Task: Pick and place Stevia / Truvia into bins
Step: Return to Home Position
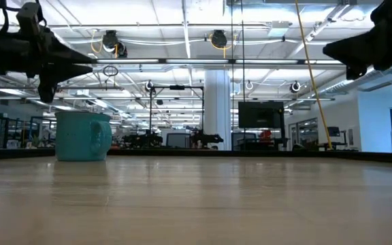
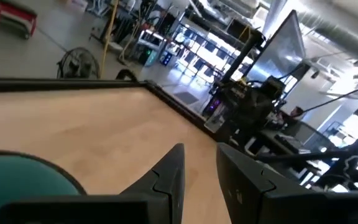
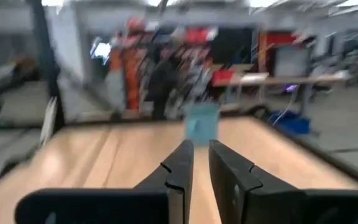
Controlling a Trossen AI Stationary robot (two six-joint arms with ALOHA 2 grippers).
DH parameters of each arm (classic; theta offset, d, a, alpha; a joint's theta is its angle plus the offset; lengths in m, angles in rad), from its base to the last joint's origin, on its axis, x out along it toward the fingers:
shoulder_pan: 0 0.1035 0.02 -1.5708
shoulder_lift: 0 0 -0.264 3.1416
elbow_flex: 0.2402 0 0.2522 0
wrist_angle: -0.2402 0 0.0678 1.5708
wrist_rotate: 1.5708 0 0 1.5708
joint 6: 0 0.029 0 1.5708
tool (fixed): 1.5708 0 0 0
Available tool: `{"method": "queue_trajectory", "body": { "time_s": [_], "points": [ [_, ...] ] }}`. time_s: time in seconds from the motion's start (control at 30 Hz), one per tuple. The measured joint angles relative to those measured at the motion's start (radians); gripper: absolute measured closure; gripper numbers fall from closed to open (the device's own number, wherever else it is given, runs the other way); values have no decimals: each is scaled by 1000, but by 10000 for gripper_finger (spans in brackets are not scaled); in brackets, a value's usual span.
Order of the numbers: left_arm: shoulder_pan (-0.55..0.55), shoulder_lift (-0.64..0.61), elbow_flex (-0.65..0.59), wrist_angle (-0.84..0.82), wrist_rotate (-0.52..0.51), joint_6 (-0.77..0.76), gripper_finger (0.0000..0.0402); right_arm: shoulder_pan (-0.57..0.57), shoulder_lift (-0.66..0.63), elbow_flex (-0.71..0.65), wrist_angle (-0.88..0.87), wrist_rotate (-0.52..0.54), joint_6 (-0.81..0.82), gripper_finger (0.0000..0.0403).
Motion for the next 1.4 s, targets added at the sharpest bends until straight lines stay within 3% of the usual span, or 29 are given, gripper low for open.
{"method": "queue_trajectory", "body": {
  "time_s": [0.27,0.57,0.93,1.4],
  "points": [
    [-3,0,0,-54,12,5,304,0,9,-1,-34,-63,-199,360],
    [-3,0,0,-51,12,7,304,0,9,-2,-28,-66,-189,360],
    [-3,0,0,-110,13,306,304,0,9,-2,-27,-66,-195,360],
    [-3,0,1,-111,13,296,304,0,9,-2,-26,-66,-195,360]
  ]
}}
